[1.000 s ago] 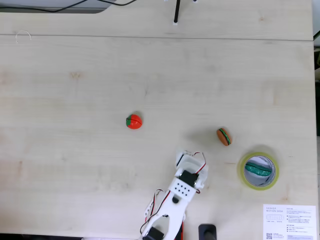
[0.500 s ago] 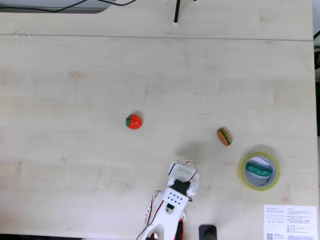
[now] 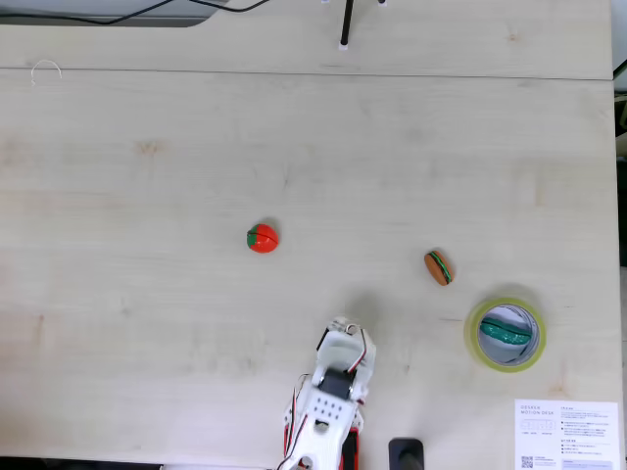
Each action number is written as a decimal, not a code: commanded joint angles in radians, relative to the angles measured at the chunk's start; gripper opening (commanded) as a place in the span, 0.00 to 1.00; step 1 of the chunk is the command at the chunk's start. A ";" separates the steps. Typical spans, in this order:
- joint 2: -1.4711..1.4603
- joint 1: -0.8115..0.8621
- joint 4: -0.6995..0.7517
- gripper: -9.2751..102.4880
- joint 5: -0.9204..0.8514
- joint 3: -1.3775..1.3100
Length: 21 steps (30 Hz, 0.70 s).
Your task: Grasp a cucumber and put it in the hole.
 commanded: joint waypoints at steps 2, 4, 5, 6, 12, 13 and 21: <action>0.084 -0.005 0.023 0.11 0.009 -0.011; 0.133 -0.005 0.055 0.11 0.009 -0.003; 0.150 -0.005 0.064 0.11 0.009 -0.002; 0.153 -0.005 0.072 0.11 0.009 0.000; 0.158 -0.005 0.091 0.13 0.003 0.028; 0.158 -0.005 0.091 0.13 0.003 0.032; 0.161 -0.002 0.095 0.12 0.003 0.104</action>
